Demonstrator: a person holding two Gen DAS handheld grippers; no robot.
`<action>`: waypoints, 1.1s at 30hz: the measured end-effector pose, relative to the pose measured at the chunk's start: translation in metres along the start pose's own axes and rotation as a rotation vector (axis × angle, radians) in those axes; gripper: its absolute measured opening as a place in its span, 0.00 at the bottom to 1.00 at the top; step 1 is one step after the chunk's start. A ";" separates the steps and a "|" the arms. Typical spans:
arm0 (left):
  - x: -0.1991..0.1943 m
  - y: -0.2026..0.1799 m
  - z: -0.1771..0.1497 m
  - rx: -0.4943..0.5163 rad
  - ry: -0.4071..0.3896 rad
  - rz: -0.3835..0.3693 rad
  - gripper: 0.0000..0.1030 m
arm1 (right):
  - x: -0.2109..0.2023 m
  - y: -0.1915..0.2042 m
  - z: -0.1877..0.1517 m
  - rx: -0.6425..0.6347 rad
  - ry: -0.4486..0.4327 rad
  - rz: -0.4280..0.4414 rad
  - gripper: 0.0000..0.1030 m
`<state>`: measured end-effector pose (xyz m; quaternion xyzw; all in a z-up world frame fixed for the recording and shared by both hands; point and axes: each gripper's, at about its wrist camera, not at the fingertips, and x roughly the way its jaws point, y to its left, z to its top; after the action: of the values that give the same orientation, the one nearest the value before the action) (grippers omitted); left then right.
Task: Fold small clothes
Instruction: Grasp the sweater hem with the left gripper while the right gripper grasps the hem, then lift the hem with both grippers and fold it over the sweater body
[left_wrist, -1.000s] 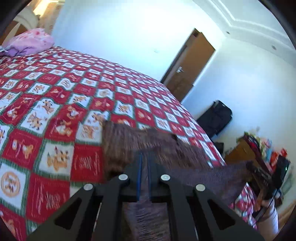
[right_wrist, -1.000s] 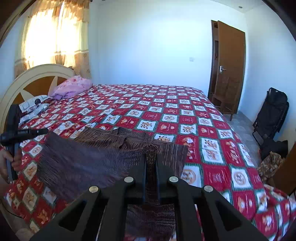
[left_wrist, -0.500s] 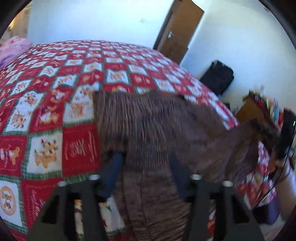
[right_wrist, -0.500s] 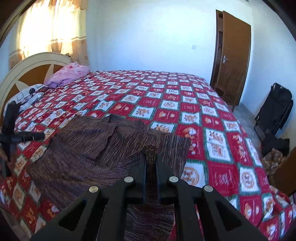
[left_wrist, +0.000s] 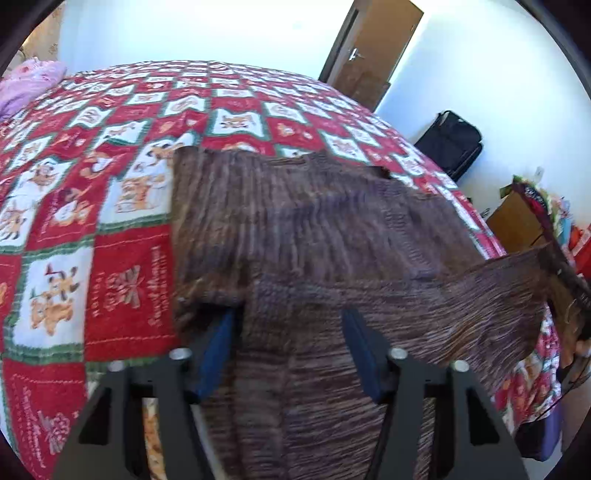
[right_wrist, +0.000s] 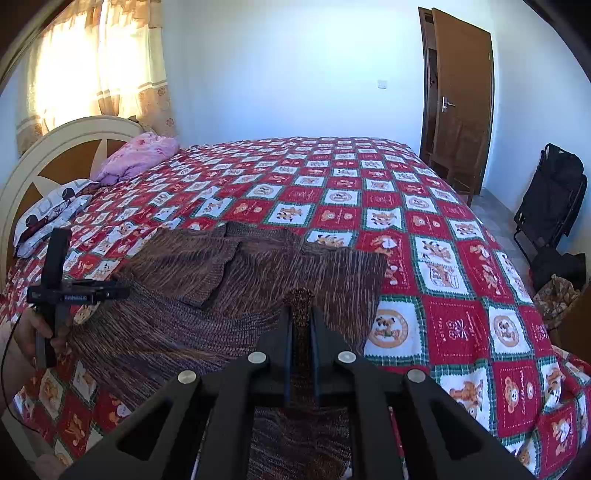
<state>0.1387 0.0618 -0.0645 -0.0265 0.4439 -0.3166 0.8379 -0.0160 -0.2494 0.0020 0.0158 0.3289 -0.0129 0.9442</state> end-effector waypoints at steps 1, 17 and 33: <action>0.002 -0.002 -0.001 0.012 0.012 -0.003 0.10 | 0.000 -0.001 -0.001 -0.001 0.003 -0.004 0.08; -0.073 0.002 0.033 -0.104 -0.189 -0.009 0.10 | -0.021 0.010 0.036 -0.081 -0.067 -0.031 0.08; 0.061 0.050 0.098 -0.138 -0.082 0.192 0.10 | 0.184 -0.044 0.081 -0.035 0.075 -0.247 0.08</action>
<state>0.2634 0.0447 -0.0663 -0.0543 0.4306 -0.2021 0.8779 0.1769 -0.2991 -0.0501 -0.0409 0.3634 -0.1228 0.9226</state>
